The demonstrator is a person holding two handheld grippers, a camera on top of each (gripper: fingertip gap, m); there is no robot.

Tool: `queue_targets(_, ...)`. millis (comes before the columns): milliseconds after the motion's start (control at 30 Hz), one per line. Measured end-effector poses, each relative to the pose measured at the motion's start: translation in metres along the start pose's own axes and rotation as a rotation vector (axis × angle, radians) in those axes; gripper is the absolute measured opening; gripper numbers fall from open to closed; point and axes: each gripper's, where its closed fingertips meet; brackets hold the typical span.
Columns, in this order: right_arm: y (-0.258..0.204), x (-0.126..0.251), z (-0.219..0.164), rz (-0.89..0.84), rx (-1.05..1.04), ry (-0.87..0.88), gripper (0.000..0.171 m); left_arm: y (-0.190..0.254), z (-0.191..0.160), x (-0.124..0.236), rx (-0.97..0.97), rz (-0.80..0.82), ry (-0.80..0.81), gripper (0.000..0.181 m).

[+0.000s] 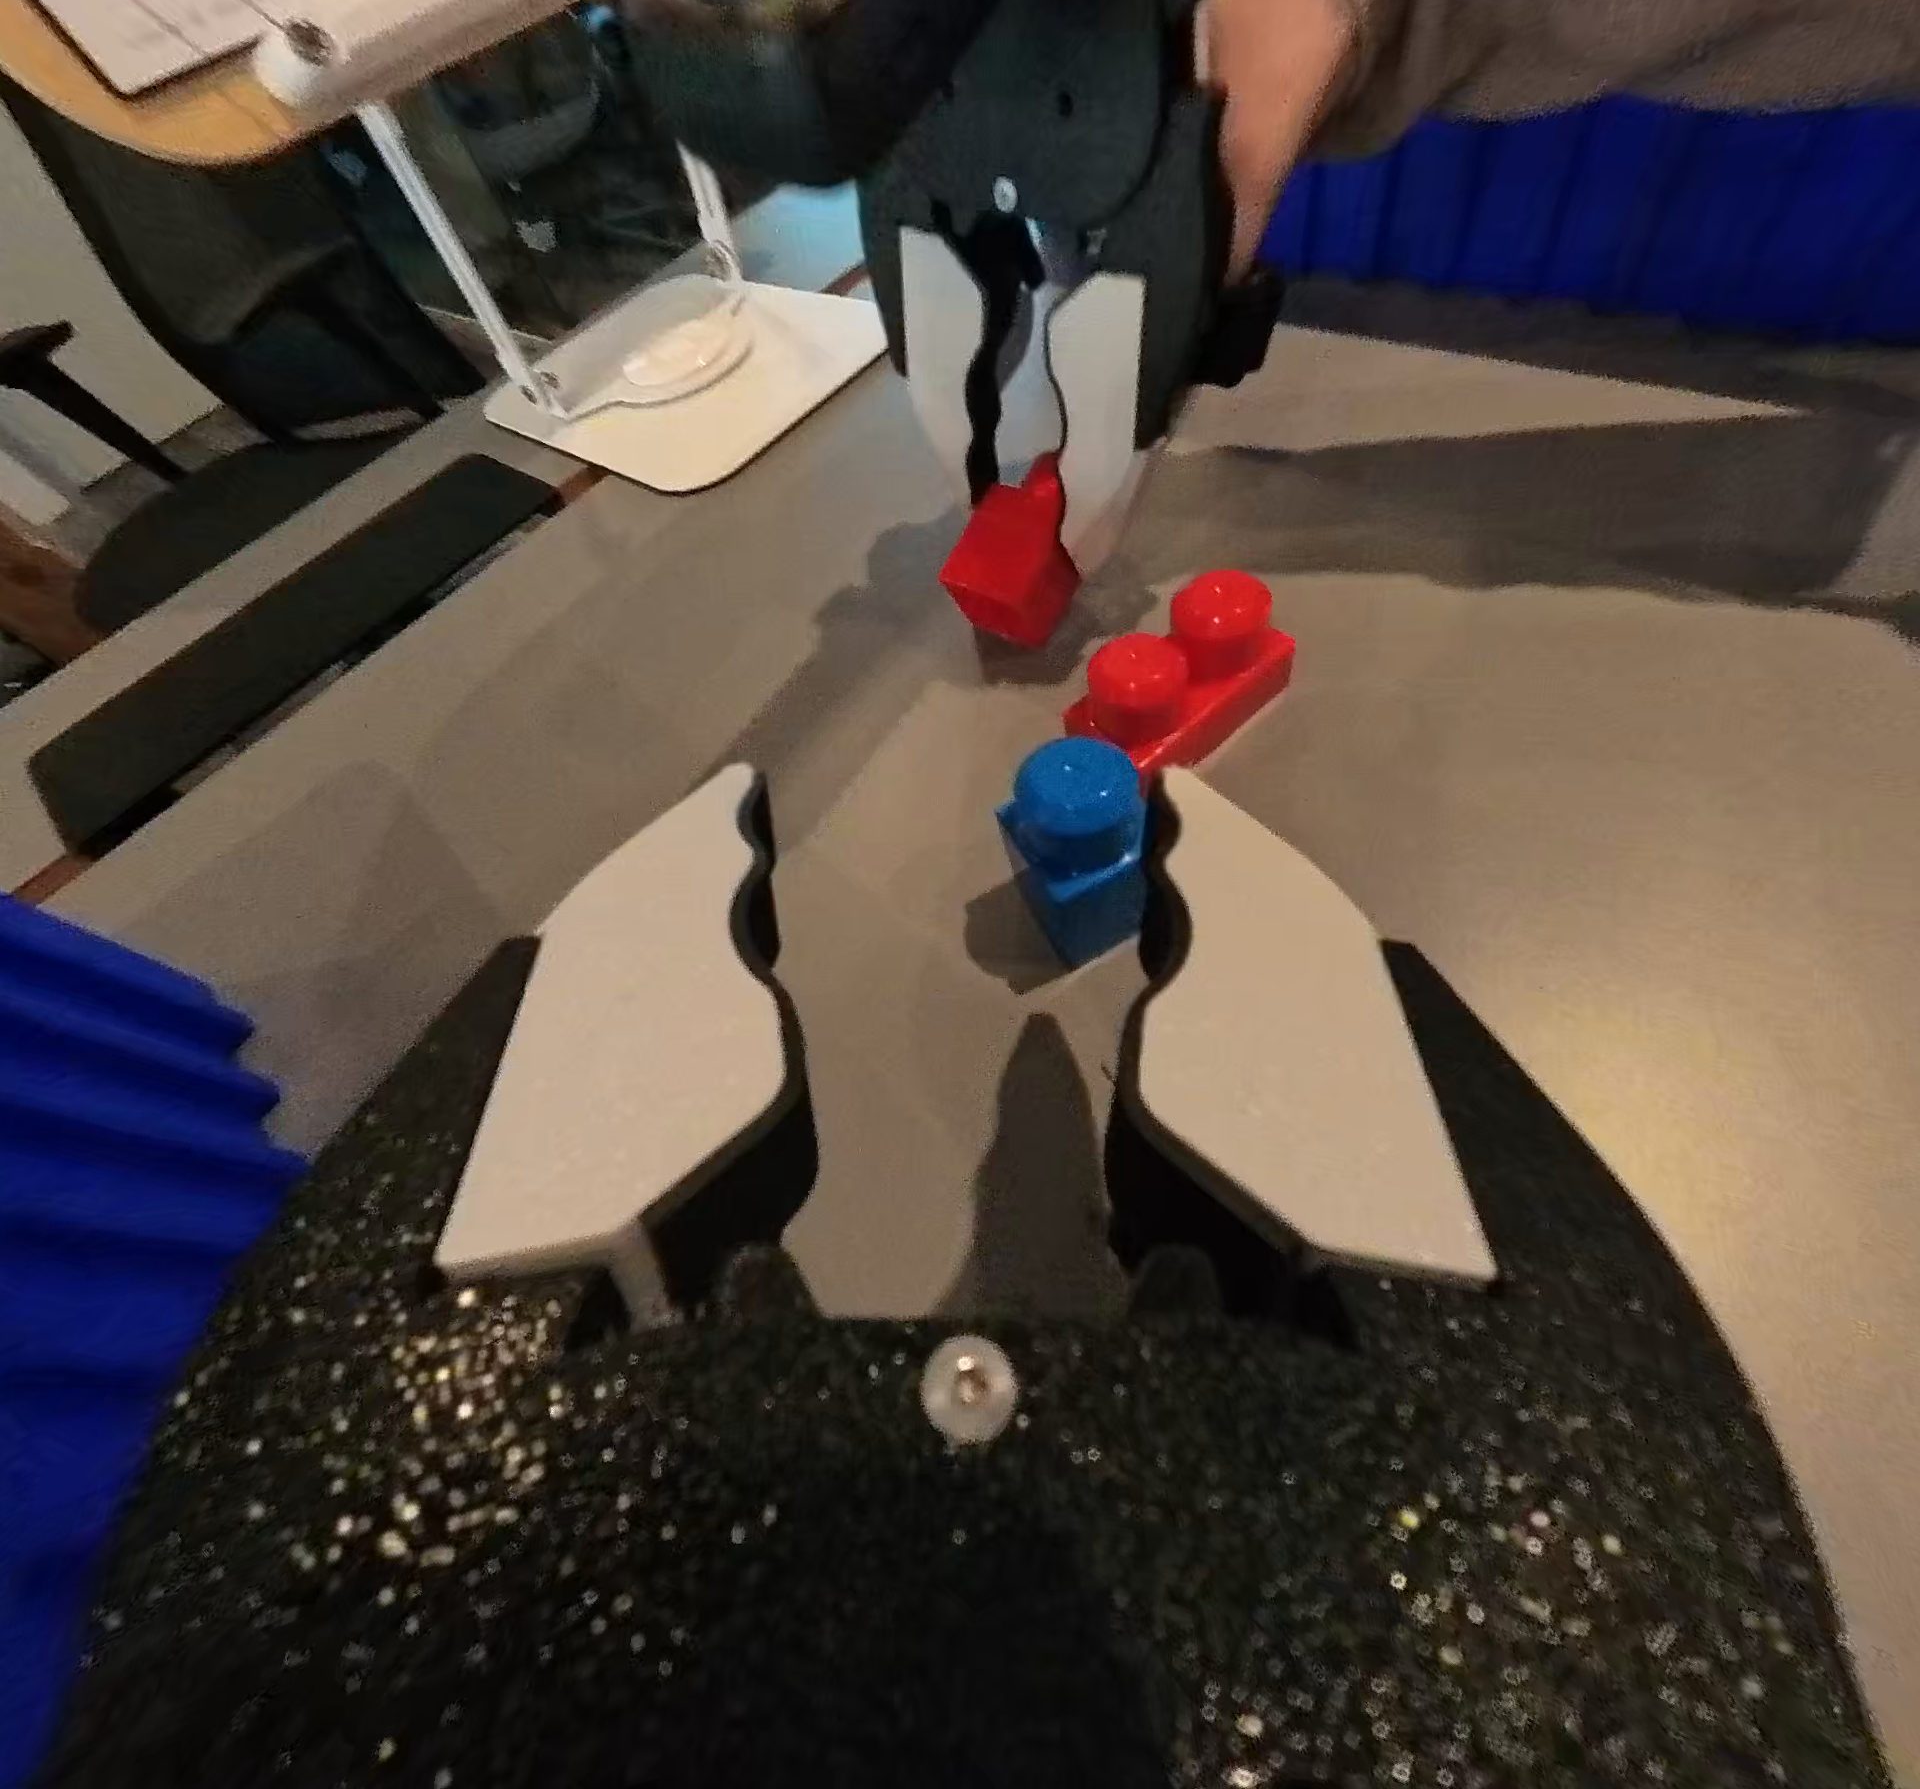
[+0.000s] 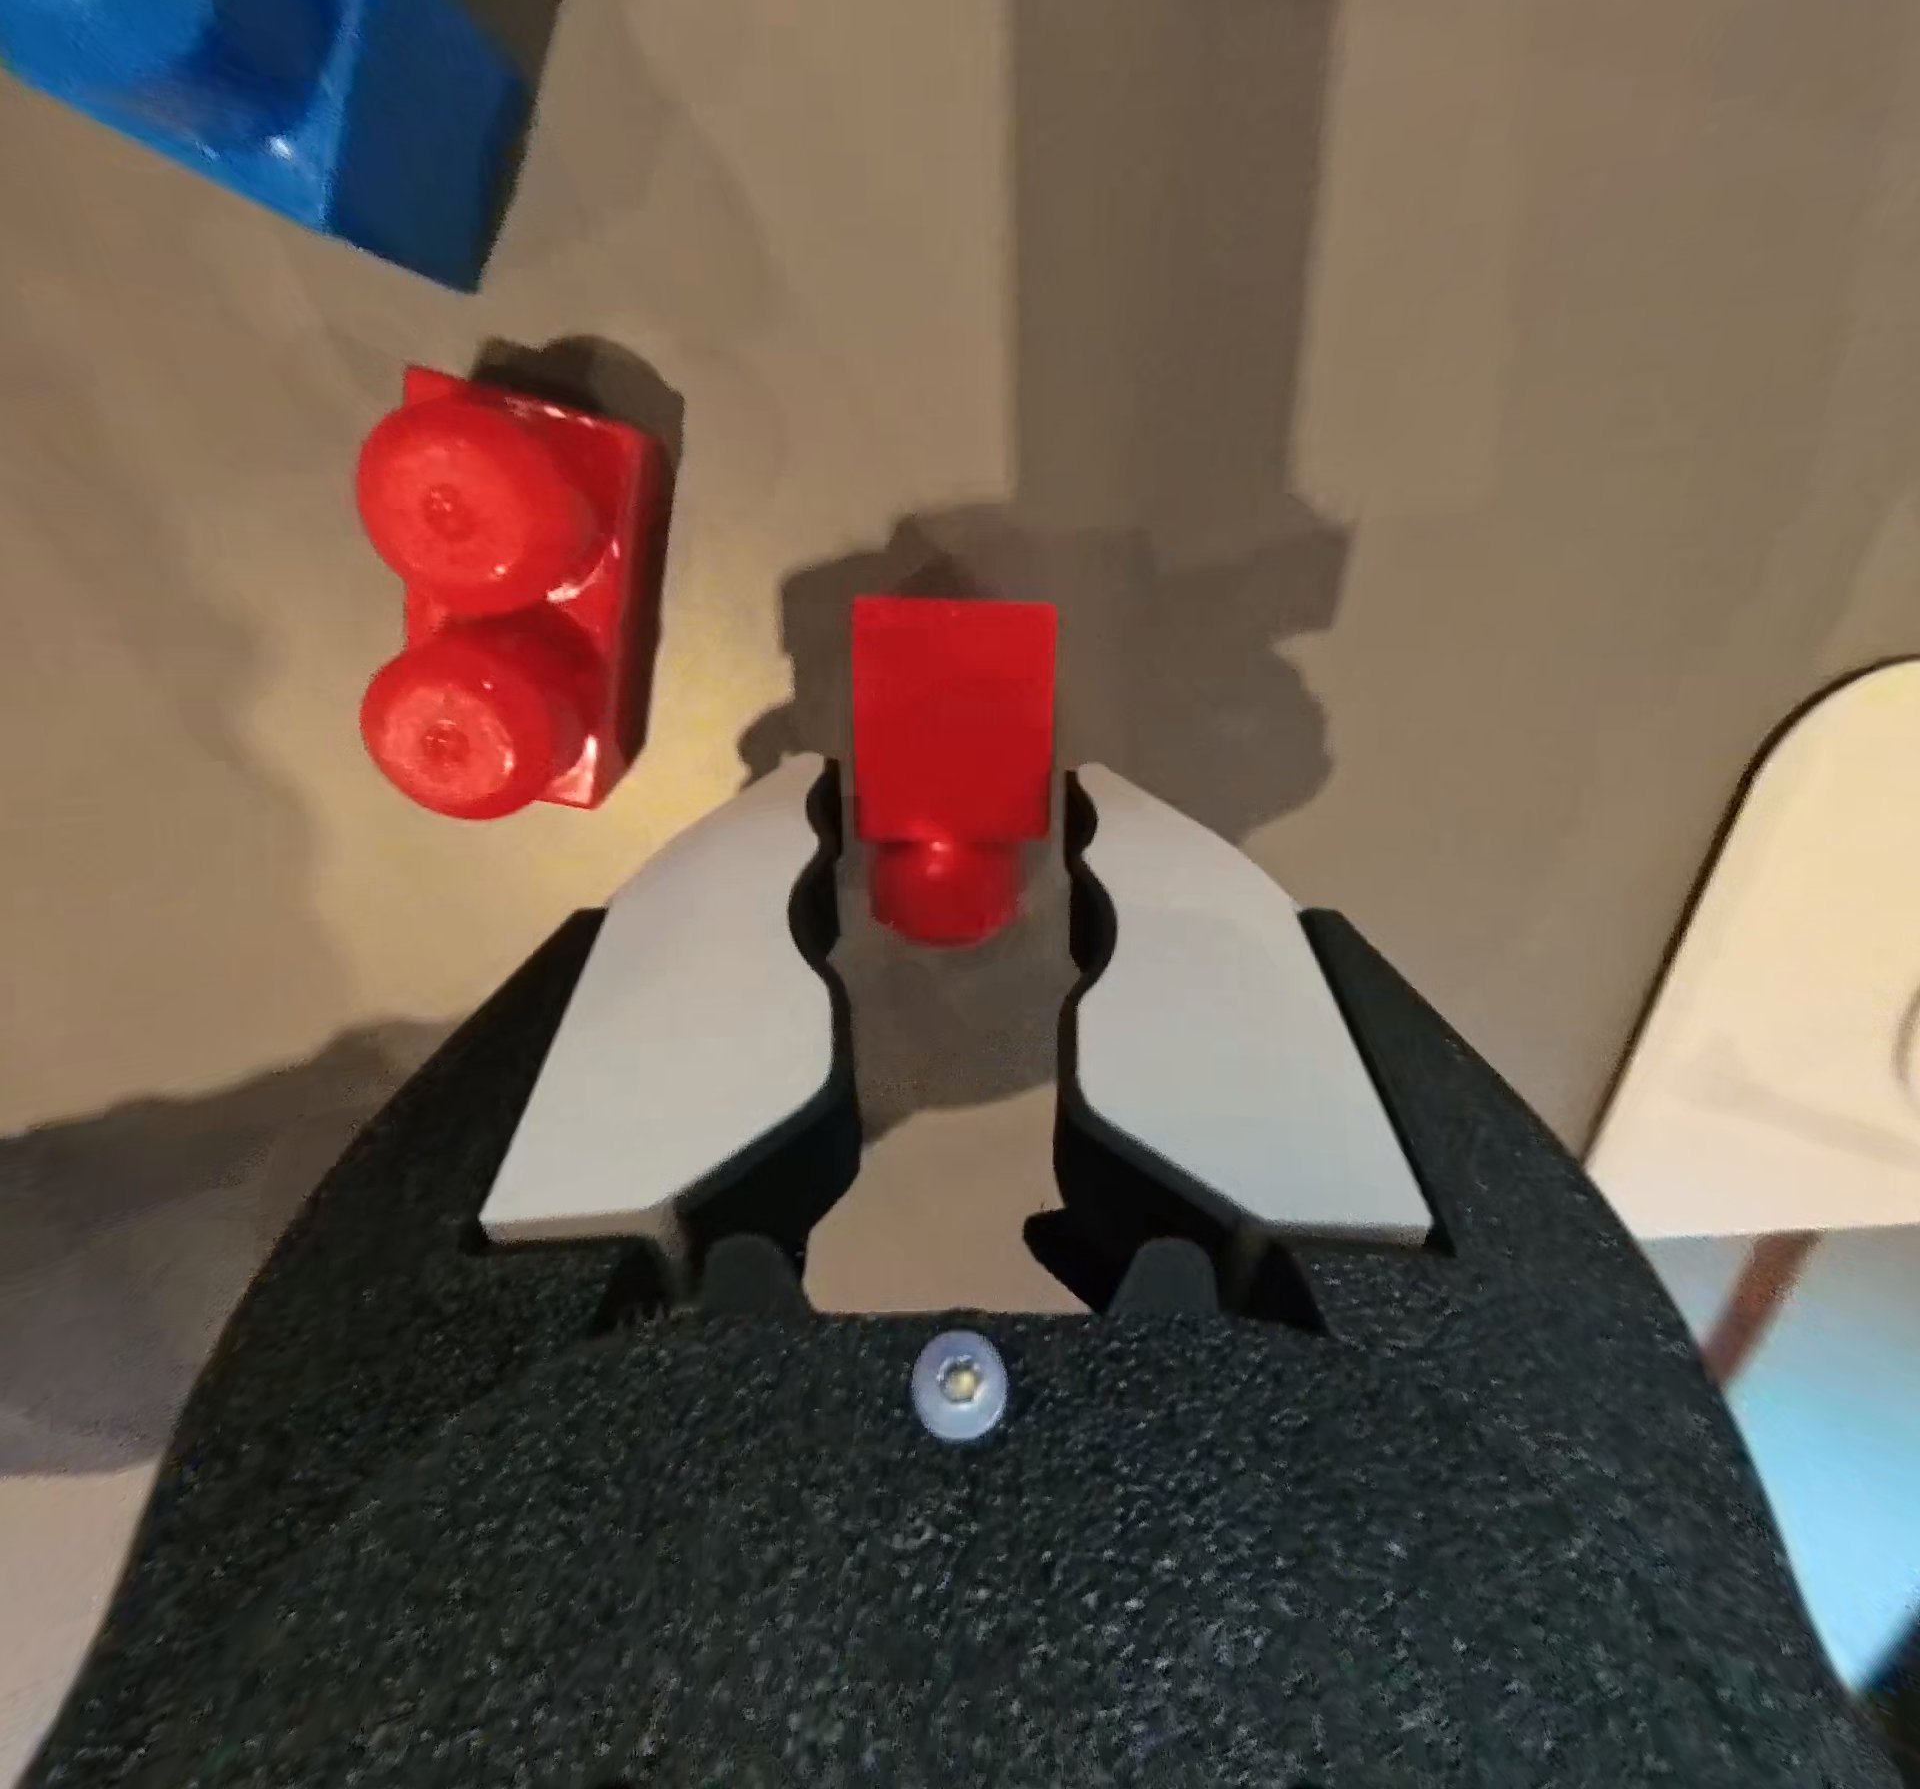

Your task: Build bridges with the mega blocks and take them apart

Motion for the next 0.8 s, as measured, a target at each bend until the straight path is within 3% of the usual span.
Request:
queue_targets(200, -0.012, -0.001, -0.015, -0.008, -0.187, 0.218, 0.063, 0.01, -0.013, -0.002, -0.047, -0.071, -0.046, 0.073)
queue_targets(500, 0.0, -0.006, -0.035, -0.096, -0.259, 0.332, 0.05, 0.012, -0.021, -0.011, -0.053, -0.106, -0.086, 0.073)
queue_targets(600, 0.002, -0.005, -0.026, -0.058, -0.241, 0.392, 0.043, 0.012, -0.019, -0.011, -0.047, -0.114, -0.073, 0.073)
queue_targets(667, 0.002, -0.005, -0.025, -0.043, -0.227, 0.391, 0.03, 0.014, -0.017, -0.011, -0.045, -0.133, -0.056, 0.073)
queue_targets(800, 0.001, 0.011, -0.016, -0.006, -0.204, 0.355, 0.029, 0.019, -0.016, -0.018, -0.078, -0.207, -0.056, 0.076)
Point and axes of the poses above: each gripper's, where its closed fingertips meet, x back along the fingers, z out of its top, y = z × x across the jaws, and after that the axes turned 2 degrees about x, right-handed
